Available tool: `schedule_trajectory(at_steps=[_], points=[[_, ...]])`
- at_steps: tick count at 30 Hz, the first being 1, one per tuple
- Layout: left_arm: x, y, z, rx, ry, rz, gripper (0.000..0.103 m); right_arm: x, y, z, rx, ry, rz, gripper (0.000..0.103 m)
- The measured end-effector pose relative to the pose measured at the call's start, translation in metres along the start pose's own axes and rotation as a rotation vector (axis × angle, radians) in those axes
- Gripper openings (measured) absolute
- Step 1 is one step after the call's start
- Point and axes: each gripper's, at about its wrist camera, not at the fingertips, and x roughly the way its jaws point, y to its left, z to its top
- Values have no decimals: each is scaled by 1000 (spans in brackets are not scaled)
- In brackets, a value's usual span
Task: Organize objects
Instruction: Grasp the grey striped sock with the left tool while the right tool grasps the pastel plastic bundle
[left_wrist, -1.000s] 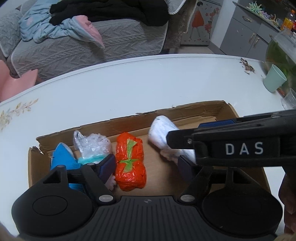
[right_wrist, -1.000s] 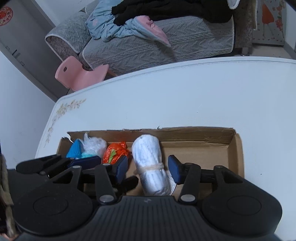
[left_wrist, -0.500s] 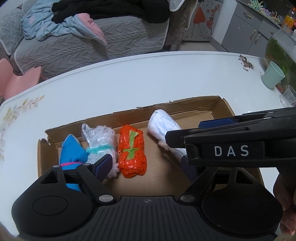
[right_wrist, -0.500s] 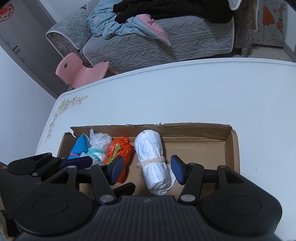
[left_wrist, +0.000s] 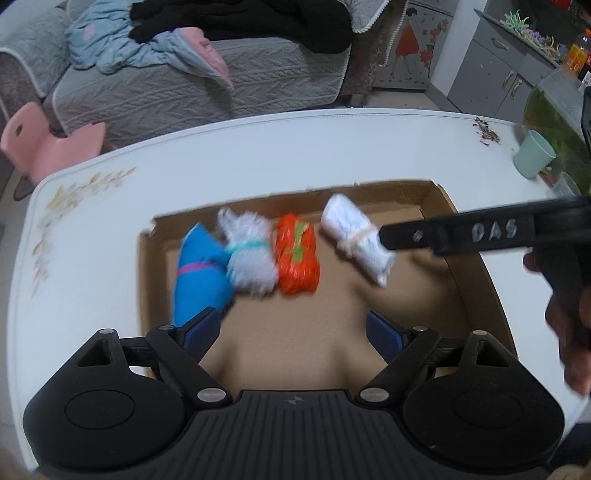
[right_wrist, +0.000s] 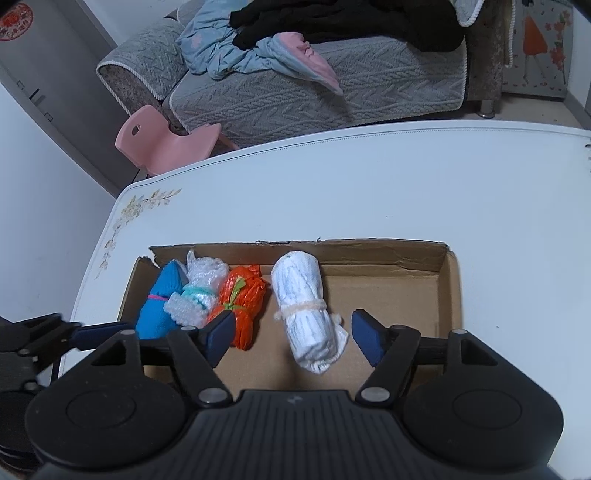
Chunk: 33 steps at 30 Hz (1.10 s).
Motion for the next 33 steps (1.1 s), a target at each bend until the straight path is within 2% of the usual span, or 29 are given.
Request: schedule_trajectory(at_steps=[7,11,14,17,21,25,29,33], points=[[-36,5,-68,-73,79,4,95,-32,8,-21,-47,-16,-15,86],[-56,7,-106,-122,86,-4,97,-48,5,-38,-22,-10,-6,87],[-64,5,-134,-164,125,-11,98,-63,4,-59,-34,-11,-27,90],[-68,-1,-161,-192,154,-30,98,-74,-2,-77,-39,0,-64,90],[-63,-9,-192,-237,201,-49,98,-86,-16,-98,16,17,-68,90],[-48,-17,-207,-237,234,-38,98,-88,-28,-116,67,53,-87,90],[-36,-14,-209,-232,239,12,98,-82,-31,-124,68,82,-125,90],[-31,-8,-209,-218,225,67,99,-76,-31,-127,70,105,-120,90]])
